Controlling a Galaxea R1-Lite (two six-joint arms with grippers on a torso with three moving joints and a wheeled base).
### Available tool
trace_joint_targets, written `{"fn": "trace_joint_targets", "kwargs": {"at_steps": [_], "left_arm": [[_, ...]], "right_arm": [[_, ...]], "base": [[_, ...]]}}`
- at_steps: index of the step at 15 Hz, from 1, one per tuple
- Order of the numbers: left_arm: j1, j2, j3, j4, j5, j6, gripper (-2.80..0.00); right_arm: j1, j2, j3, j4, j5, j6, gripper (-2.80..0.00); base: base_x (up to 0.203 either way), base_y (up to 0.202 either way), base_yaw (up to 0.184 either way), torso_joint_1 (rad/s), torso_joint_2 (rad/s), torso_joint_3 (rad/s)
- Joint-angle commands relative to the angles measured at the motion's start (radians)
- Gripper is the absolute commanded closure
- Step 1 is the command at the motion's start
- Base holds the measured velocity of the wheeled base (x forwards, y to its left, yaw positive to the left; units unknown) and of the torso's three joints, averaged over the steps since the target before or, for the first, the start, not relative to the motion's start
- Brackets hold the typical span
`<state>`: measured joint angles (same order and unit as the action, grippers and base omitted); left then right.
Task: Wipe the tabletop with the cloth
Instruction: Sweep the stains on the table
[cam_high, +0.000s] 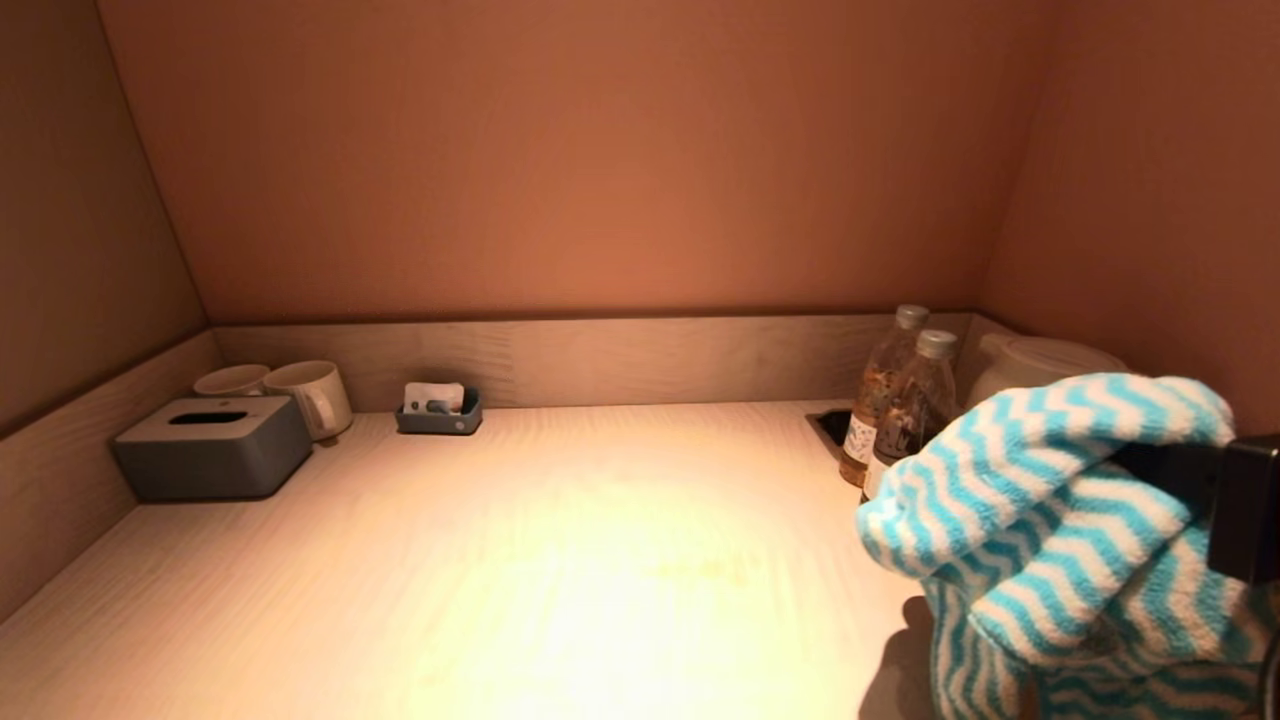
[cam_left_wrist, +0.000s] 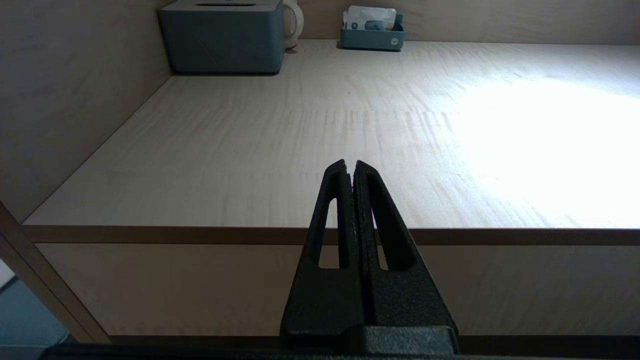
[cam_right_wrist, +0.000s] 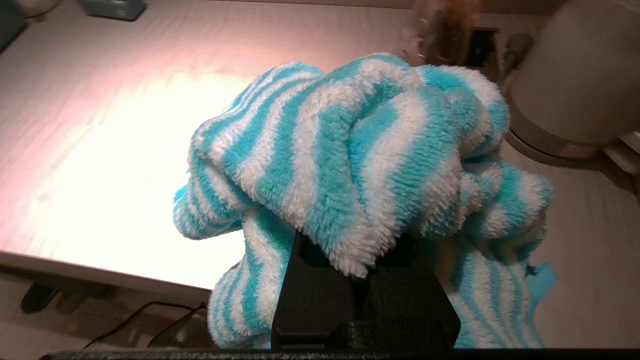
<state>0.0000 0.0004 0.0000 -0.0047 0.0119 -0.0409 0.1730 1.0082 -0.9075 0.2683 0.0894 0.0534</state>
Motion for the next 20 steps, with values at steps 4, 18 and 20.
{"fn": "trace_joint_targets", "kwargs": {"at_steps": [4, 18, 20], "left_arm": [[0.000, 0.000, 0.000, 0.000, 0.000, -0.001, 0.00], [0.000, 0.000, 0.000, 0.000, 0.001, -0.001, 0.00], [0.000, 0.000, 0.000, 0.000, 0.000, -0.001, 0.00]], "right_arm": [[0.116, 0.183, -0.087, 0.002, 0.008, 0.031, 0.00], [0.214, 0.819, -0.217, 0.005, -0.074, 0.093, 0.00], [0.220, 0.901, -0.214, 0.002, -0.115, 0.094, 0.00]], "base": [[0.000, 0.000, 0.000, 0.000, 0.00, 0.000], [0.000, 0.000, 0.000, 0.000, 0.00, 0.000], [0.000, 0.000, 0.000, 0.000, 0.00, 0.000]]}}
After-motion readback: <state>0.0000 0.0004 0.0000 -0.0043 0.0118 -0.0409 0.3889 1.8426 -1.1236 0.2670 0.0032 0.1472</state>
